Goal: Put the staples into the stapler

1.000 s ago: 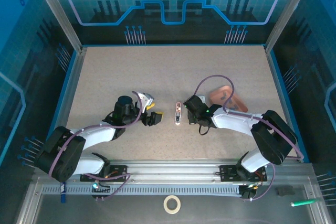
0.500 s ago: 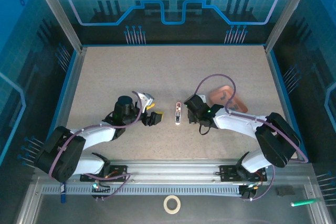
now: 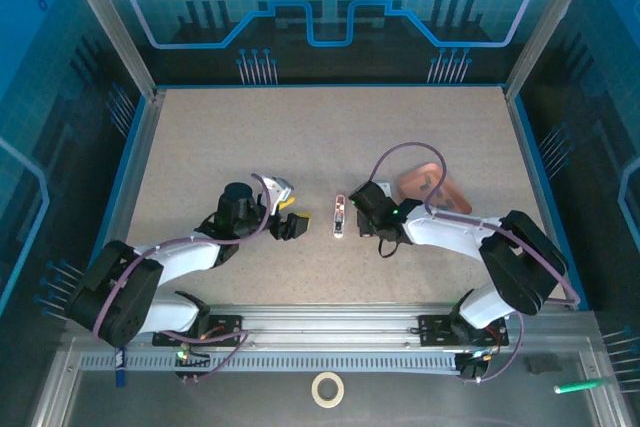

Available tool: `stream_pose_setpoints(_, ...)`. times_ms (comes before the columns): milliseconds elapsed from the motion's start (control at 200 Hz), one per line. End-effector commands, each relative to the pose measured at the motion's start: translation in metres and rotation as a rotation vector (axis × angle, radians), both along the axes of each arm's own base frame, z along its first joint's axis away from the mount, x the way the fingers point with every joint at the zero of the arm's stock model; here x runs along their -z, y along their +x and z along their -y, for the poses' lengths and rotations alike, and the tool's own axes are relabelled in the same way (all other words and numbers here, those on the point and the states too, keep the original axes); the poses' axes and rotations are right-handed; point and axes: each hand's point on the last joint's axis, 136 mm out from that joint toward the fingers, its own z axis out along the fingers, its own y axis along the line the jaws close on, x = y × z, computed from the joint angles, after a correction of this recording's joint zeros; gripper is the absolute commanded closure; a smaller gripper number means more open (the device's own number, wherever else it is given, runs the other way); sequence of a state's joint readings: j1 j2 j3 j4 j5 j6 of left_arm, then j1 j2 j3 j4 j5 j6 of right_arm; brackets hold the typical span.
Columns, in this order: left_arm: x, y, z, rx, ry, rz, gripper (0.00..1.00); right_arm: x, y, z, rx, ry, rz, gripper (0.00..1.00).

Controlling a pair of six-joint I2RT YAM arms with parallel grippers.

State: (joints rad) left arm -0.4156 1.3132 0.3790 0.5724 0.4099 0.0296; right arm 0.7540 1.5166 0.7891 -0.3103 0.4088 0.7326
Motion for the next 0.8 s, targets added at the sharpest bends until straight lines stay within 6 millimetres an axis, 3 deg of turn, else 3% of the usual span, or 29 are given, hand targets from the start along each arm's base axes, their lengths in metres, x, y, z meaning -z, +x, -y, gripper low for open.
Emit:
stream_pose_setpoints(0, -0.015, 0.000, 0.007, 0.039, -0.013, 0.046, 0.20, -0.001, 0.003, -0.008, 0.004, 0.023, 0.008, 0.86)
stream_pose_setpoints(505, -0.015, 0.000, 0.007, 0.038, -0.013, 0.042, 0.20, 0.011, -0.003, -0.003, 0.024, -0.002, -0.037, 0.85)
stream_pose_setpoints(690, -0.016, 0.000, 0.008, 0.039, -0.015, 0.044, 0.20, 0.005, -0.002, -0.002, 0.032, -0.005, -0.029, 0.76)
stream_pose_setpoints(795, -0.017, 0.000, 0.007, 0.037, -0.015, 0.044, 0.20, -0.009, 0.001, -0.004, 0.026, -0.005, 0.000, 0.71)
